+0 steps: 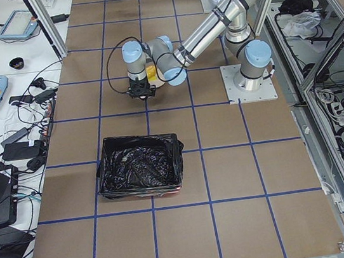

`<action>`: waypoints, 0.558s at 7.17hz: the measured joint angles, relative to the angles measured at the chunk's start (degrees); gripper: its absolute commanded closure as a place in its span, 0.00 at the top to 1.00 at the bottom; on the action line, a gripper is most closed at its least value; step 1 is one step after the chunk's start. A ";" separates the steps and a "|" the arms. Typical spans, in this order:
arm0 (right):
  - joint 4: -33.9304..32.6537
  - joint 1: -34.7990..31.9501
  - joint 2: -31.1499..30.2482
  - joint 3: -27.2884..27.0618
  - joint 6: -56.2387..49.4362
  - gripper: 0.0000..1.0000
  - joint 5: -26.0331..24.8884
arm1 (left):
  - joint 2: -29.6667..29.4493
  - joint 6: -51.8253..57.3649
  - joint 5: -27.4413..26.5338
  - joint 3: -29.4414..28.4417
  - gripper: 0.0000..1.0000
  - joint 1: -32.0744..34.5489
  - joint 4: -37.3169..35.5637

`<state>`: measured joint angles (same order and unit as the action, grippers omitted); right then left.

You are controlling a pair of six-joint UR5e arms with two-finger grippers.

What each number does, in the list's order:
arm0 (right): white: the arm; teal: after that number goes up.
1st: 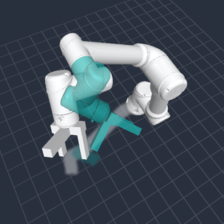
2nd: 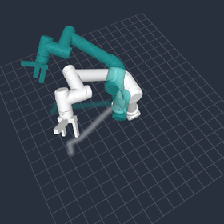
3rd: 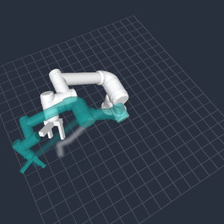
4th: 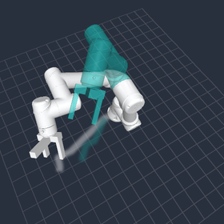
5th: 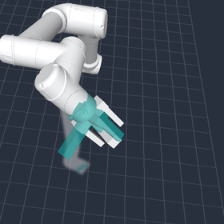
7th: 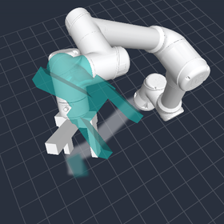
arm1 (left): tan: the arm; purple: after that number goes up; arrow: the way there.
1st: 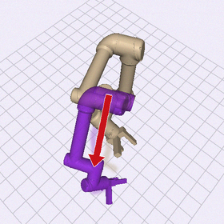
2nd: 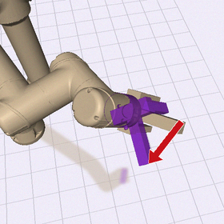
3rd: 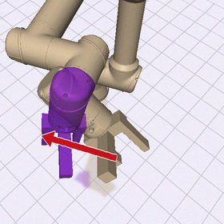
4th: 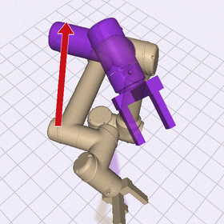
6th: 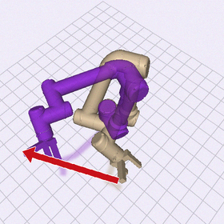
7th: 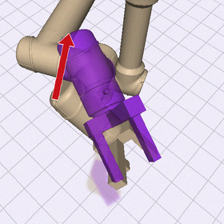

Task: Sweep and dump trash into bin
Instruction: 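Lift the brush away and move the right gripper back toward its start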

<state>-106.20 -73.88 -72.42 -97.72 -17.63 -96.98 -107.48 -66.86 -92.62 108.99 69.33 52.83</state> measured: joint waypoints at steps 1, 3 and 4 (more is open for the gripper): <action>-0.06 0.58 0.32 -0.26 0.19 0.00 0.32 | -0.04 -0.24 -1.07 -0.14 0.50 0.18 -0.01; -0.18 2.23 1.25 -1.27 0.17 0.00 1.17 | -0.09 -0.55 -2.35 -0.19 0.64 0.29 -0.01; -0.21 2.52 1.49 -1.78 0.26 0.00 1.25 | -0.09 -0.70 -2.82 -0.21 0.62 0.33 -0.03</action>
<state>-106.41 -71.35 -70.93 -99.50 -17.37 -95.72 -107.57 -67.56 -95.43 108.78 69.66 52.81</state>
